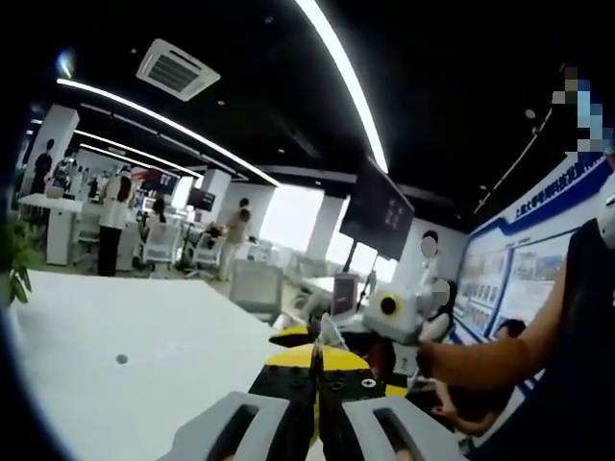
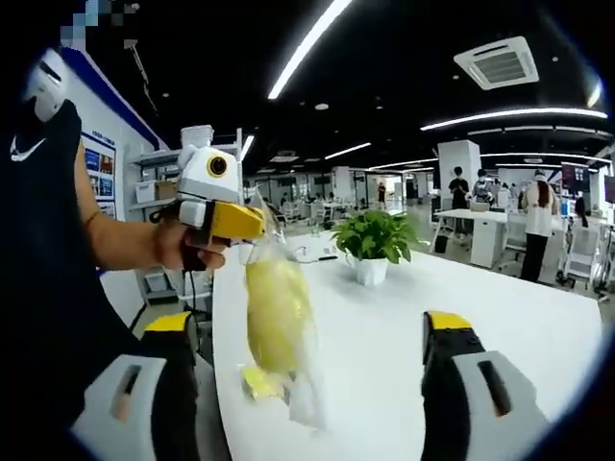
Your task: Compare the silicone blocks by pressing each to a similar depth, holding the contact briefly, and releasing to observe deformation and rebound differences across the visible hardness samples.
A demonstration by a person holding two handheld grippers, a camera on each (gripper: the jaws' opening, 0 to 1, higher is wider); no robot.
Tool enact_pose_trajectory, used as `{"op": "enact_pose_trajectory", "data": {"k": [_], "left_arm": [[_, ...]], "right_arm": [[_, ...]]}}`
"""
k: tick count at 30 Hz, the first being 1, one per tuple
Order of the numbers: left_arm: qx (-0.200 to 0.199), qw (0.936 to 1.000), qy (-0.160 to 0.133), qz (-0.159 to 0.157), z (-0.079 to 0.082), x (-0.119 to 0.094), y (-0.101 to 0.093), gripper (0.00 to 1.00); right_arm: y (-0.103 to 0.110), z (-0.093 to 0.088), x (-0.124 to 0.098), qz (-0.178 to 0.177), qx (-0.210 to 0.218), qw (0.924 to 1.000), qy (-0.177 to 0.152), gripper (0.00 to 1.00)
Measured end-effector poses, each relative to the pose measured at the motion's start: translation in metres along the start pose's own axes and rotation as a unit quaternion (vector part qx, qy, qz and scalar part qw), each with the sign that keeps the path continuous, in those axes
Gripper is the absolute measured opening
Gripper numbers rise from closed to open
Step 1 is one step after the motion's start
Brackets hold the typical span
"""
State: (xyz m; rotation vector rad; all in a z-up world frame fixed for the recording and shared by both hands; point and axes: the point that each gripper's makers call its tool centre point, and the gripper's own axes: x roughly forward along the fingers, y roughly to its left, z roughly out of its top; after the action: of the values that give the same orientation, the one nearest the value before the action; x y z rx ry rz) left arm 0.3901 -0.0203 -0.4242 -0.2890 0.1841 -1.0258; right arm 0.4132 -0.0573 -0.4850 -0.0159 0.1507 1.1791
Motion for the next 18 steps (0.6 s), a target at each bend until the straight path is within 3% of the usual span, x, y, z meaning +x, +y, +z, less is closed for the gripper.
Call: {"op": "enact_pose_trajectory", "data": {"k": [5, 10, 14, 18], "left_arm": [[-0.014, 0.9999, -0.01, 0.0, 0.002, 0.004, 0.001, 0.0], [-0.028, 0.9993, -0.022, -0.007, 0.011, 0.004, 0.002, 0.0], [-0.043, 0.9987, -0.026, -0.005, 0.01, 0.006, 0.005, 0.0], [-0.069, 0.9973, -0.027, 0.001, -0.001, 0.009, 0.01, 0.0]], "right_arm": [[-0.009, -0.006, -0.019, -0.022, -0.004, 0.9997, 0.007, 0.96], [-0.027, -0.012, -0.044, -0.077, -0.017, 0.9968, 0.011, 0.96], [-0.033, -0.027, -0.057, -0.106, -0.018, 0.994, 0.02, 0.96], [-0.038, -0.057, -0.071, -0.139, -0.01, 0.9895, 0.039, 0.96]]}}
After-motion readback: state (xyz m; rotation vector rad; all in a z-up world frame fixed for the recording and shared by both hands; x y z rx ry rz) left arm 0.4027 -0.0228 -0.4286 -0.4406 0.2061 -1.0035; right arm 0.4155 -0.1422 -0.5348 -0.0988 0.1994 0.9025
